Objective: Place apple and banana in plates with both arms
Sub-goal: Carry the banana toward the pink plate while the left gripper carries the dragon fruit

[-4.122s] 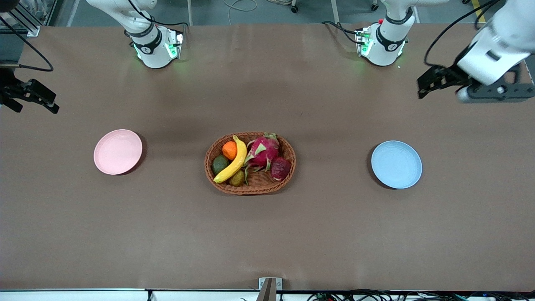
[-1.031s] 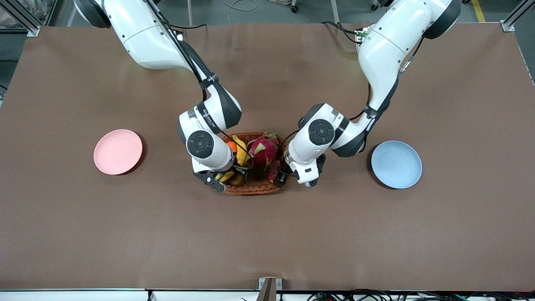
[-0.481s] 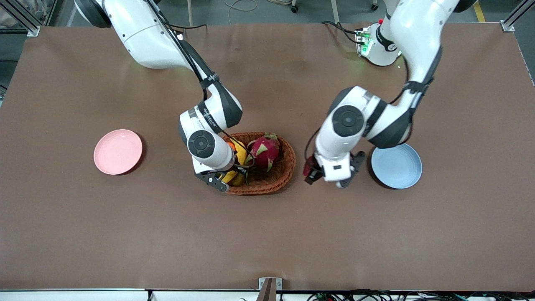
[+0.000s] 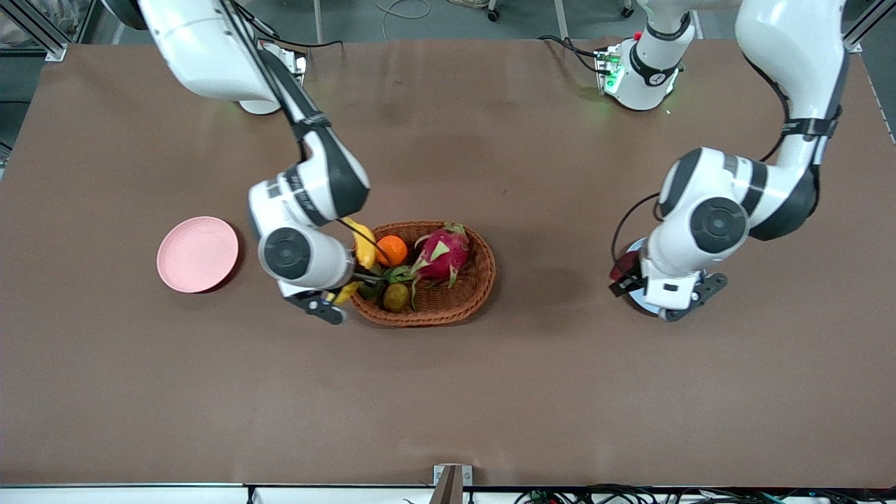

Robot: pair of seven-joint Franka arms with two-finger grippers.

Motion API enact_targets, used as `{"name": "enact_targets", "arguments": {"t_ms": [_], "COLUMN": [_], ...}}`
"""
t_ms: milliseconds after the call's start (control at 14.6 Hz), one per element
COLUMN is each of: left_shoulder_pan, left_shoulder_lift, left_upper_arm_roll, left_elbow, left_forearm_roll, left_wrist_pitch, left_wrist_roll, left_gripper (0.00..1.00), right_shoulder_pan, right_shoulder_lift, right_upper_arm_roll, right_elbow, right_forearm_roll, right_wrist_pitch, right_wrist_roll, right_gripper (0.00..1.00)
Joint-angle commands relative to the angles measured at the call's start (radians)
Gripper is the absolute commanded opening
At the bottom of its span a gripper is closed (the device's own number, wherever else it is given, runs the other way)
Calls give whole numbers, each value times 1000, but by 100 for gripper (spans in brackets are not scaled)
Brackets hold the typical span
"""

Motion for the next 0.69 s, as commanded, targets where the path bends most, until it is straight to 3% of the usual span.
{"name": "enact_targets", "arguments": {"t_ms": [0,206,412,618], "left_shoulder_pan": [87,168,193,195], "left_shoulder_lift": [-20,32,93,107], "left_upper_arm_roll": [-10,-8,-8,-7], "left_elbow": [-94,-156,-159,-157], "left_forearm_roll": [16,16,16,16], "left_wrist_pitch": [56,193,224,224], "left_wrist_roll": [150,275,312,335], "left_gripper": [33,38,50,86], "right_shoulder_pan": [-133,-262,-357,-474], "right_shoulder_lift": [-76,-88,-140,-238], "right_upper_arm_roll": [14,14,14,14], "right_elbow": [-41,-70,-171,-377], "right_forearm_roll": [-5,-74,-155,-183], "right_wrist_pitch": [-85,-140,-108,74], "right_wrist_roll": [-175,-425,-587,-795], "right_gripper": [17,17,14,14]}}
